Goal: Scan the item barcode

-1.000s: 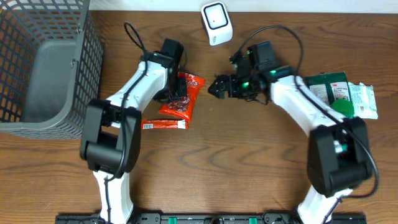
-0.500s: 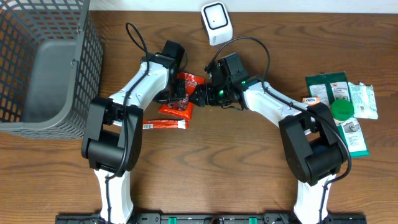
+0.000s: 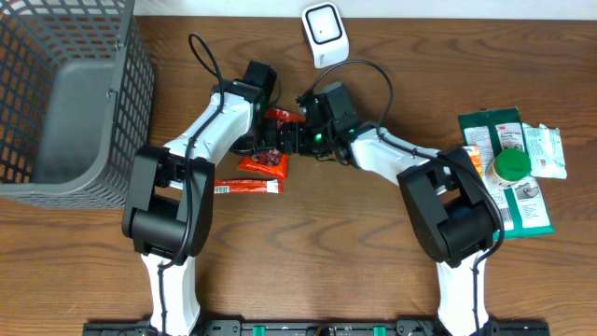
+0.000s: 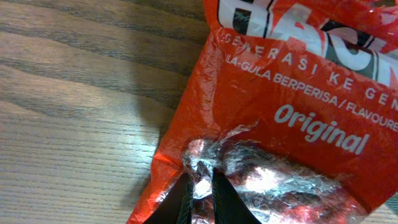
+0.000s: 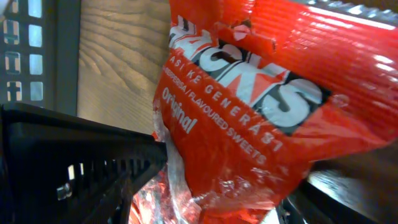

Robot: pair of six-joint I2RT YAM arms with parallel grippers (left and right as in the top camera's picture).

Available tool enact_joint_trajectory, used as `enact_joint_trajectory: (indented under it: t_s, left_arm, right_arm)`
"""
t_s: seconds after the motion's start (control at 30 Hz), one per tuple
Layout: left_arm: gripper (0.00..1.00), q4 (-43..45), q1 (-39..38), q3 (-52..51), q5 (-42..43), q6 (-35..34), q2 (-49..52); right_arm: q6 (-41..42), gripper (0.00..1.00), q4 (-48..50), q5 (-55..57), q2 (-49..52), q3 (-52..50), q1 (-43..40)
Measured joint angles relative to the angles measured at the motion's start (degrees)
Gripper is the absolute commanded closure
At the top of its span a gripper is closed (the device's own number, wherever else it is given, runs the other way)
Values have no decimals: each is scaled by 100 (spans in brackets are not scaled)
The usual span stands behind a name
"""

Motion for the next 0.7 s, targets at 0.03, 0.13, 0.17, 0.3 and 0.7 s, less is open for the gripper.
enact_joint_trajectory:
  t_s: [0.03,0.13,0.17,0.3,0.7]
  left_arm:
    - [88,-2,0,0,-15,-2,0]
    - [89,-4,0,0,-35,-2,0]
    - [89,-4,0,0,-46,0,0]
    - [89,-2,0,0,-52,4,0]
    - [58,-153,44,0,-103,120,-380]
  right_arm:
    - [11,37,13,33,2,0,20]
    - [48,47,17,192,7,0,68]
    - [63,50,9,256,7,0,76]
    - [28,77,-48,623,20,0,136]
    - [-699,99,-85,876,-20,17,234]
